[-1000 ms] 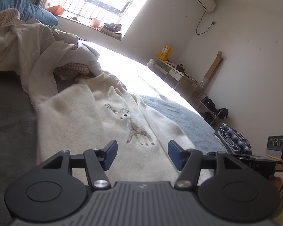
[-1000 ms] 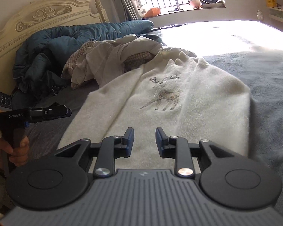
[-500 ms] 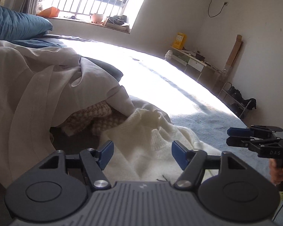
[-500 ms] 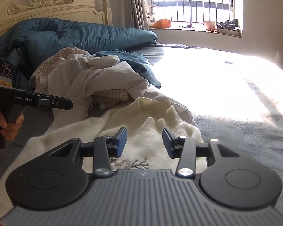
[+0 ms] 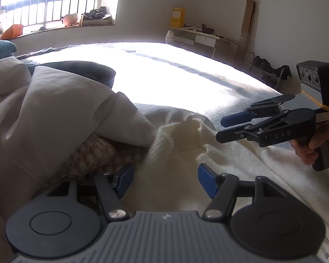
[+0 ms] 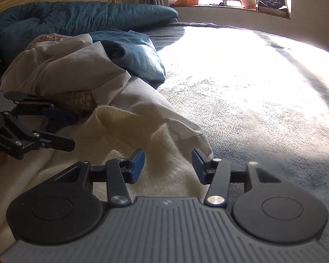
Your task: Fold clothes
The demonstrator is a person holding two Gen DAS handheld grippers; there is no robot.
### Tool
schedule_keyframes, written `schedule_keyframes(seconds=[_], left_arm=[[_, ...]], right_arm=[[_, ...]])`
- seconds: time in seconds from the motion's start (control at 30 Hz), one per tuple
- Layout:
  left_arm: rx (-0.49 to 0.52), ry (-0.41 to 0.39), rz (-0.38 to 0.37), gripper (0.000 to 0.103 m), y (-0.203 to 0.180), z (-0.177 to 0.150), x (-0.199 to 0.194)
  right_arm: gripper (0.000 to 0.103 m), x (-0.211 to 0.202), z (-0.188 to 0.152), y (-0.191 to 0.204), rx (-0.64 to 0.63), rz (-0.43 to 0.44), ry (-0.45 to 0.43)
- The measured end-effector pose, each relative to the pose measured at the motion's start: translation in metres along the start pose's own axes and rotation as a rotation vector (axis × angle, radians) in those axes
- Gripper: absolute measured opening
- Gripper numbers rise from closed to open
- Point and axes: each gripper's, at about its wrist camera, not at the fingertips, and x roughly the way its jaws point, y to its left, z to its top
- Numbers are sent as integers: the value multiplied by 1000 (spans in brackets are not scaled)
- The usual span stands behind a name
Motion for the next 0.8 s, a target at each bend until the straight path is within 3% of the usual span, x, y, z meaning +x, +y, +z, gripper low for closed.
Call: schedule_keyframes(seconds=[0.3, 0.33, 0.43, 0.5, 0.8], left_arm=[[67, 36, -2, 57, -2, 6, 20], [77, 45, 6, 54, -4, 5, 23], [119, 29, 21, 37, -10, 2, 20], [128, 13, 48, 11, -12, 2, 15], [151, -96, 84, 7, -38, 4, -33]], right_arm=[[45, 30, 6, -2, -64, 26, 16], [41, 32, 6, -1, -78, 19, 24], [16, 34, 4, 5, -114, -9, 36], [10, 30, 4, 9, -134, -17, 31], [8, -27, 7, 18, -120, -34, -68]])
